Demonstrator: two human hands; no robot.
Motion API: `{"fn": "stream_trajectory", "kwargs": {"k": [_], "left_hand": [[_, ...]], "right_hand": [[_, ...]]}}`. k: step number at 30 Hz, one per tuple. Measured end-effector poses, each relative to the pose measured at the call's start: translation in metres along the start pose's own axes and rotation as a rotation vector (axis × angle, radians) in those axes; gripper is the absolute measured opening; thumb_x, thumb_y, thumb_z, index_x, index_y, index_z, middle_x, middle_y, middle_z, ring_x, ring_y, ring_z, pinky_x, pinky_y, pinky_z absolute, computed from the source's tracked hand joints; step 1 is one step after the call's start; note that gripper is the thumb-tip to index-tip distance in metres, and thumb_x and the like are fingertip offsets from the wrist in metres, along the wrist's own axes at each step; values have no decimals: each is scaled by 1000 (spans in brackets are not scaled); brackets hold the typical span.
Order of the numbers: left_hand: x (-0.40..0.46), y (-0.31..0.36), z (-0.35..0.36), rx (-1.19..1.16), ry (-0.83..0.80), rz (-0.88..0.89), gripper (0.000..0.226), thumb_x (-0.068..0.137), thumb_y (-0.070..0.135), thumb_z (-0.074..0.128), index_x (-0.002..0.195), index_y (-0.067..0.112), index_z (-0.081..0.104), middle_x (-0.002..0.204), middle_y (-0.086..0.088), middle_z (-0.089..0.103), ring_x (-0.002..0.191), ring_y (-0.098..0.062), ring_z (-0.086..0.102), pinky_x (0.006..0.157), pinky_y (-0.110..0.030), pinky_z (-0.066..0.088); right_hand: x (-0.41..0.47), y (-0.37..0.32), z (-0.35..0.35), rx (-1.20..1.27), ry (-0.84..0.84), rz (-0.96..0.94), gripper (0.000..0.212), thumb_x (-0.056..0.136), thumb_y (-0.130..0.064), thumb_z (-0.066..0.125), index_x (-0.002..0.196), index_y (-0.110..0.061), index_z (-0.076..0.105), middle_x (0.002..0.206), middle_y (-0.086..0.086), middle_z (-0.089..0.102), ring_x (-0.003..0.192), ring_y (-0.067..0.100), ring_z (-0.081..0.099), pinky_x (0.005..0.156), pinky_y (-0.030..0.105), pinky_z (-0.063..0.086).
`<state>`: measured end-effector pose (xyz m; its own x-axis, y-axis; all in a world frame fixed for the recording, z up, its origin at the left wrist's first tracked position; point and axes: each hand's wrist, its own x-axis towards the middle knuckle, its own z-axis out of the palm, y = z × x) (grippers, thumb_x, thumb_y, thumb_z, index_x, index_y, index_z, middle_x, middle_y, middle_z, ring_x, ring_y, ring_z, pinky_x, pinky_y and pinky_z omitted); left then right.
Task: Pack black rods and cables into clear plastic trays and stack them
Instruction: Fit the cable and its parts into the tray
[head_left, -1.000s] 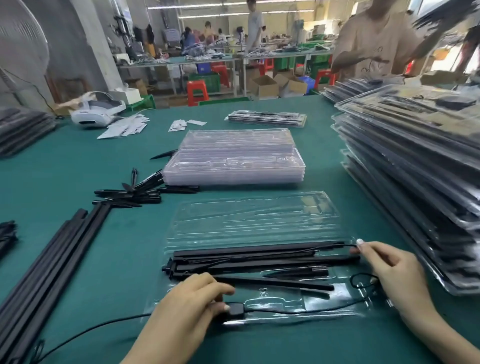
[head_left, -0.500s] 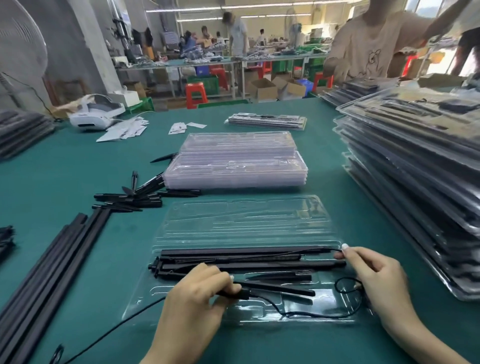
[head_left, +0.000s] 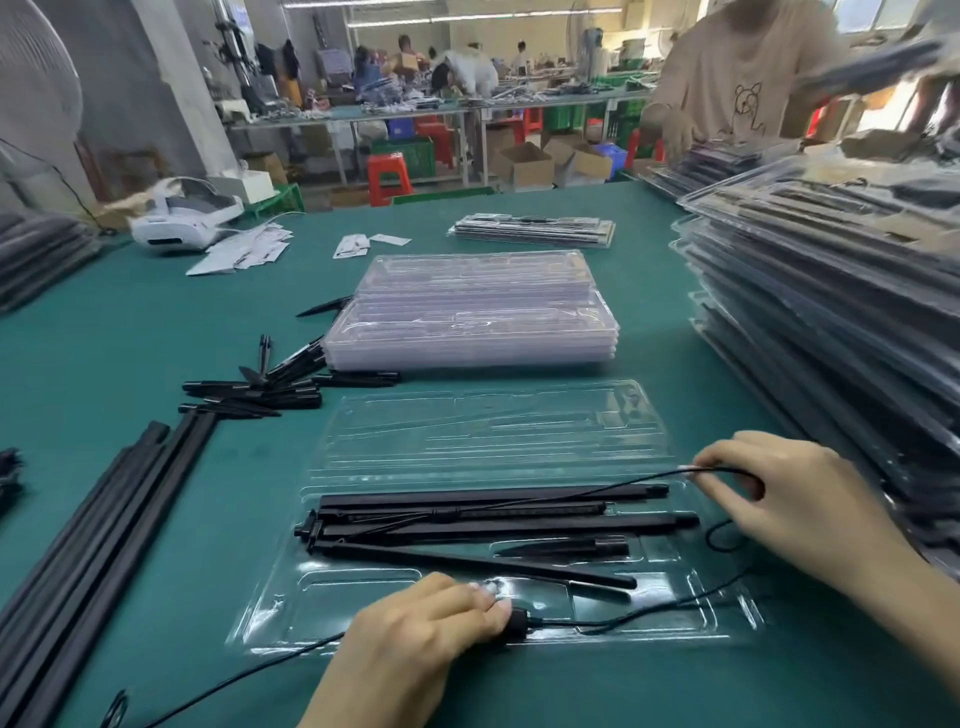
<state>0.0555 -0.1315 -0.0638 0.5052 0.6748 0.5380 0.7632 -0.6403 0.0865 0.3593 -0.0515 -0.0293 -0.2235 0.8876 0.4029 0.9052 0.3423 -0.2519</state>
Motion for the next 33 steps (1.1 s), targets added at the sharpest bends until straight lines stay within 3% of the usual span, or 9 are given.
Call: {"fn": "stream_trajectory", "kwargs": {"k": [8,11,13,16,19,21,23,26,33], "left_hand": [[0,-2,7,28,-26,20,63,104,20,31,58,34,72,59,20,63,54,0,62,41,-14,45],[2,-2,2,-75,-144,5,25,61,12,77,61,37,73,60,23,63,53,0,61,41,-14,46],[-1,-4,-3,-217,-289,-62,45,48,4,82,76,38,76,67,23,65,62,2,63,49,-10,47],[4,-12,-18,-467,-364,-247,49,76,6,68,109,42,69,97,28,67,92,11,60,82,-9,48],[13,-20,-27,-701,-401,-392,39,88,15,63,119,38,62,105,21,66,106,3,59,92,-15,45],[22,-20,-23,-549,-322,-373,38,92,26,56,126,42,52,120,25,54,120,4,46,102,-19,35],[32,-14,-10,-277,-331,-329,47,96,47,36,140,52,20,145,35,21,138,11,10,116,-23,9],[48,-8,17,-28,-446,-280,56,93,62,5,141,49,-21,145,35,-29,132,8,-35,111,-36,-25],[50,-13,45,-68,-592,-339,50,83,74,2,127,71,-21,142,39,-31,129,9,-39,101,-58,-32]], "right_hand": [[-3,16,15,118,-96,52,10,78,-14,74,76,-23,71,62,-5,59,61,18,58,60,41,50],[-5,18,15,152,-102,38,14,78,-11,75,75,-24,71,66,-4,63,65,16,61,64,40,49],[-7,18,13,227,-108,37,15,78,-12,76,75,-26,73,68,-7,66,67,12,62,66,29,47],[-11,14,3,531,-142,106,24,78,-35,70,101,-35,70,78,-7,65,65,4,61,65,13,45],[-22,24,-2,557,-114,28,37,85,-39,58,122,-41,57,101,-8,61,80,7,63,70,18,47],[-32,31,-8,415,-141,-114,28,99,-30,48,123,-40,57,119,-11,56,104,6,59,89,21,43],[-42,39,-10,234,-179,-213,39,97,-19,35,120,-41,57,129,-13,50,115,2,53,93,23,40],[-47,43,-16,69,-246,-296,52,86,-13,27,123,-39,52,135,-9,49,115,3,53,88,26,43],[-46,53,-12,-43,-248,-426,34,100,-39,27,125,-35,49,112,-25,53,99,-5,48,84,11,36]]}}
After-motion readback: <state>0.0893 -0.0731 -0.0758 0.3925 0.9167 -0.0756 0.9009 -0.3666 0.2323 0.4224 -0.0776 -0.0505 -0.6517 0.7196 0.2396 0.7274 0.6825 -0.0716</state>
